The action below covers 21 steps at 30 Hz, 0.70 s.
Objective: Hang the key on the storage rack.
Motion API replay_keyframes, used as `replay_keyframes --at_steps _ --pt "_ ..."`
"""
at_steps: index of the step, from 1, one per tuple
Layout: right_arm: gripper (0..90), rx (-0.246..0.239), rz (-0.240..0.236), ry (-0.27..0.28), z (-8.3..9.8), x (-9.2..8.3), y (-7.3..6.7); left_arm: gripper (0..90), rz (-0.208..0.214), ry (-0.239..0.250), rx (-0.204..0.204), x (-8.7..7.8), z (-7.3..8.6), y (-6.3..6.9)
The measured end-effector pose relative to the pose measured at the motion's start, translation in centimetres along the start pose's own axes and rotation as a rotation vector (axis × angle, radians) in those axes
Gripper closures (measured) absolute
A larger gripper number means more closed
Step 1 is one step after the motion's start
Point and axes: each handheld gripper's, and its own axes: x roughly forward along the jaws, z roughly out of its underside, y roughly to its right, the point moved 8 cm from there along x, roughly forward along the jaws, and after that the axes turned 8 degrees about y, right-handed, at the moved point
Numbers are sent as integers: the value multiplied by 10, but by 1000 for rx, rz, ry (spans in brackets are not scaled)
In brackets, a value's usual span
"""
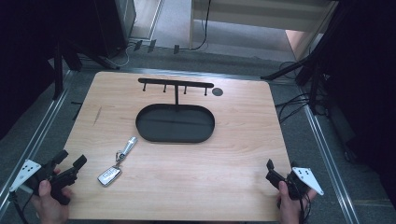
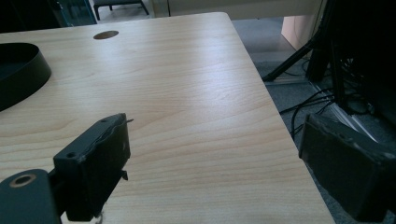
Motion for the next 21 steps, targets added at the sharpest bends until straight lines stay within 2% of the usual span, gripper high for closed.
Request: replay_keyframes --at_steps 2,4,5,7,8,11,14,15,16,18,19,21 --pt "86 -4 -2 -1 0 0 0 137 -3 2 2 0 0 0" --pt "86 -9 -3 -3 0 0 -1 137 -11 -10 27 1 1 2" --pt "85 -9 -4 -5 0 0 -1 138 -11 -10 27 1 1 2" --pt "86 -7 -5 -6 0 1 -1 137 -19 -32 80 4 3 7" --pt "86 -7 -5 -6 0 1 -1 137 -19 -32 80 4 3 7" --pt "85 10 -10 -5 0 0 0 137 -18 -78 136 7 6 12" --pt "86 17 -6 -3 0 0 1 137 -23 -103 151 10 7 14" --pt "85 23 -8 -1 0 0 1 137 -26 -146 164 12 8 15" --pt "86 28 -8 -2 0 0 1 137 -26 -146 164 12 8 15" --pt "86 31 -8 1 0 0 2 138 -35 -187 194 13 3 16" --pt "86 31 -8 1 0 0 2 137 -35 -187 194 13 3 16" --pt "86 34 -5 -3 0 0 3 137 -61 -209 216 14 -9 17"
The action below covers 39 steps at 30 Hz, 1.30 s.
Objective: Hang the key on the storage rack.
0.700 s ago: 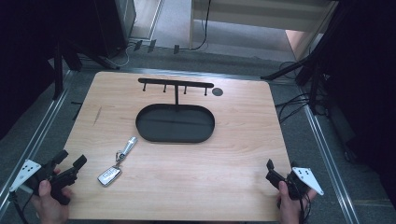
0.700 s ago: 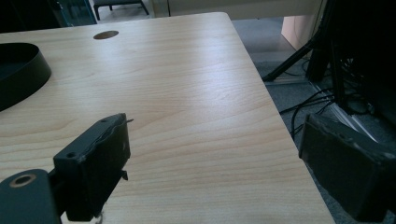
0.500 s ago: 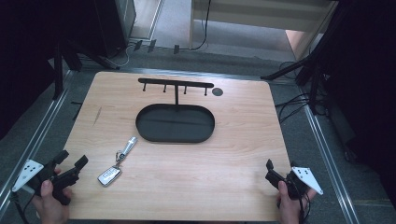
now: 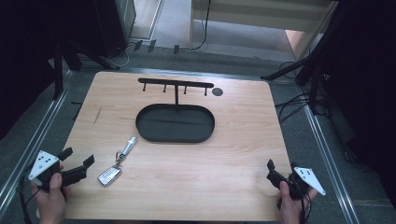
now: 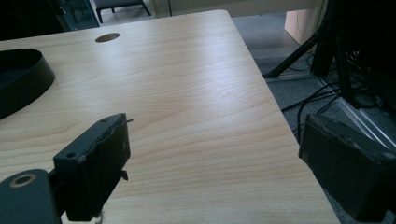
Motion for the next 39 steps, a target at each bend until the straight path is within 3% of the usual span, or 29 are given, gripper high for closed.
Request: replay_keyframes --at_steps 3,5,6,7,8,10,11,12,13,14,16,19,20,22,24,29,34,39 --pt "86 11 -2 2 0 0 0 137 -13 -52 4 1 -8 -1" --pt "86 15 -2 2 0 0 1 137 -13 -114 9 4 -11 0" --pt "86 19 -2 2 0 0 1 137 -13 -114 9 4 -11 0" --pt "86 19 -3 3 0 0 1 137 -10 -193 33 6 -14 2" --pt "86 19 -3 3 0 0 1 137 -10 -193 33 6 -14 2" --pt "86 20 -6 2 0 0 1 137 11 -275 48 9 -17 5" --pt "86 29 -4 2 0 -1 1 137 15 -380 76 11 -17 7" --pt "86 24 -3 5 0 0 2 137 15 -380 76 11 -17 7" --pt "86 28 -3 1 0 0 2 137 13 -442 96 13 -16 8" --pt "86 31 -3 0 0 0 2 137 19 -548 124 15 -14 12" --pt "86 34 -4 -2 0 0 2 137 27 -653 157 15 -14 16" --pt "86 36 -5 -1 0 0 3 137 27 -723 154 16 -19 19" --pt "86 36 -5 -1 0 0 3 137 27 -723 154 16 -19 19" --pt "87 46 -4 -5 0 0 3 138 17 -798 164 19 -25 21" --pt "86 51 -3 -5 0 0 3 138 15 -818 168 20 -25 21" --pt "87 63 -8 -8 0 1 5 140 -44 -916 195 28 -24 24" --pt "87 68 -7 -13 0 1 5 137 -64 -942 200 36 -23 30" --pt "87 63 -8 -12 0 1 5 149 -59 -953 210 43 -21 37"
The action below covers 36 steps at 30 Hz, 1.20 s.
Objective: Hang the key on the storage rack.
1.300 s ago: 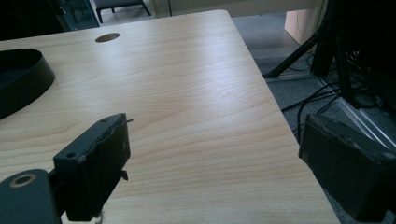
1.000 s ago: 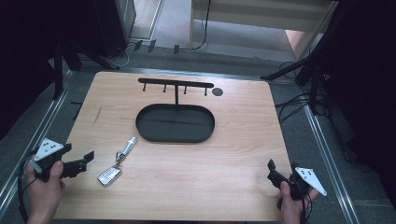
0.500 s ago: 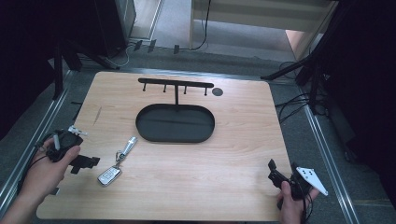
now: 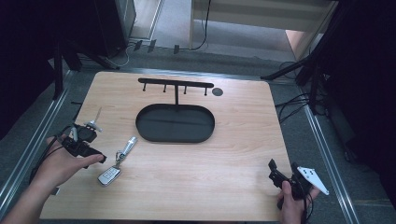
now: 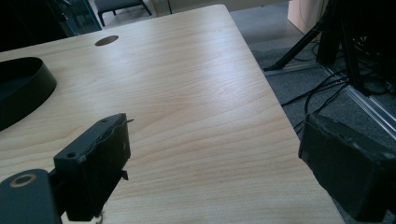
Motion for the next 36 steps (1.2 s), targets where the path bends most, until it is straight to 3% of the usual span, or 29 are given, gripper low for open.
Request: replay_keyframes --at_steps 6,7,20,30,36 --pt "87 0 0 -3 0 0 0 239 17 1 39 7 -9 16" --pt "87 1 0 -2 0 0 0 295 25 1 54 10 -11 20" --pt "87 7 -2 -4 0 0 0 499 46 -8 77 22 -24 42" --pt "87 11 -3 -4 0 0 0 530 47 -24 128 35 -31 60" --pt "87 15 -3 -9 0 0 0 564 59 -36 116 39 -32 65"
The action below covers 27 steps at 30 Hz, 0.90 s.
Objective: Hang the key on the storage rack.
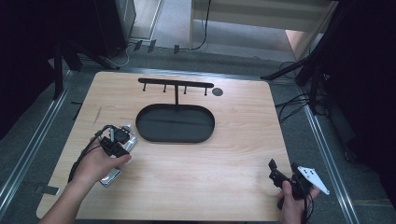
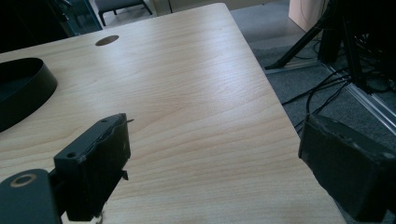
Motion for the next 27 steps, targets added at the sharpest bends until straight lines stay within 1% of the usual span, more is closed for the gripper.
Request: replay_keyframes --at_steps 5,8,9,11,12,14,15,18,19,20,21,22,24,25,27 --pt "87 0 0 0 0 0 0 640 -2 -10 9 5 0 1" --pt "87 2 -1 0 0 0 0 690 10 -12 9 6 0 1" --pt "87 2 -1 -2 0 0 0 708 19 1 -2 6 -1 1" --pt "87 2 -1 -2 0 0 0 719 17 4 -4 6 -2 1" --pt "87 2 -1 -3 0 0 0 744 18 5 -3 6 -2 1" --pt "87 -4 -3 1 0 1 0 749 28 11 -3 5 -2 1" --pt "87 -4 -3 1 0 1 0 749 33 10 -5 5 -2 2" --pt "87 -4 -3 1 0 1 0 743 30 7 4 7 -2 2" --pt "87 -5 -3 1 0 1 0 720 23 4 11 7 -1 2" --pt "87 -5 -3 1 0 1 0 670 23 4 11 7 -1 2" --pt "87 0 -2 -2 0 0 0 670 15 2 18 8 -1 2" --pt "87 -2 -2 0 0 0 0 628 7 4 20 9 -1 2" --pt "87 -1 -2 -1 0 0 0 625 5 1 14 10 -1 3" --pt "87 -4 -3 1 0 1 0 622 -1 -9 23 12 -1 3" --pt "87 -4 -3 1 0 1 0 614 -7 -15 23 13 -1 3"
